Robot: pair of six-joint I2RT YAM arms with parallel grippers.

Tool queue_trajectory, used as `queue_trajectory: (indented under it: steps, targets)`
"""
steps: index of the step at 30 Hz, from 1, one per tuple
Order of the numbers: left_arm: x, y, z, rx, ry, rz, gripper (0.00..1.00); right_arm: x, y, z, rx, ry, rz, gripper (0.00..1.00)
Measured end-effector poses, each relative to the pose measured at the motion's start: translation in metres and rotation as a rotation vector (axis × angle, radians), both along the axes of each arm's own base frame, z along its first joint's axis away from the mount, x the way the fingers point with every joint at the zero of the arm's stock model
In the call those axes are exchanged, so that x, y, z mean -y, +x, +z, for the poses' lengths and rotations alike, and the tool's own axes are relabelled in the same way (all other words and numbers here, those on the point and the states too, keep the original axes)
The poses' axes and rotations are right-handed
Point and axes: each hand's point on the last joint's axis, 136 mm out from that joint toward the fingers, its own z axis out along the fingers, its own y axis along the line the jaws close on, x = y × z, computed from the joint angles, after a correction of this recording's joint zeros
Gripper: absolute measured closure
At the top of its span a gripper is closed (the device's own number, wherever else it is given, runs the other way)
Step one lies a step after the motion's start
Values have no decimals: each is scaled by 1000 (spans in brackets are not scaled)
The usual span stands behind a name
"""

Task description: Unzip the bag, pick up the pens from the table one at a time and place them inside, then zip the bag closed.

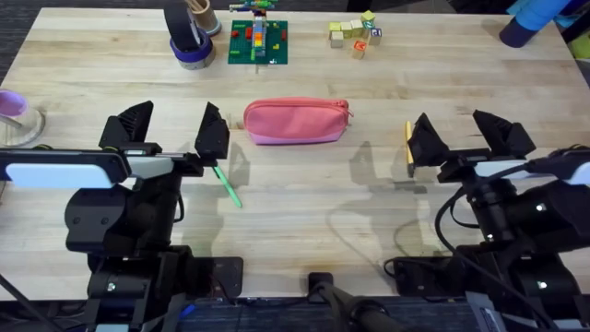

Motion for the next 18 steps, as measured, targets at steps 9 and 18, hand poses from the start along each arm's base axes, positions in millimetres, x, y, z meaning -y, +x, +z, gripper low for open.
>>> queue_trajectory:
  steps: [9, 18]
  targets:
    - [0, 0, 0, 0, 2, 0, 7, 0, 0, -1, -4, 0, 0, 5]
    - [0, 0, -1, -2, 2, 0, 7, 0, 0, 0, -2, 19, -1, 5]
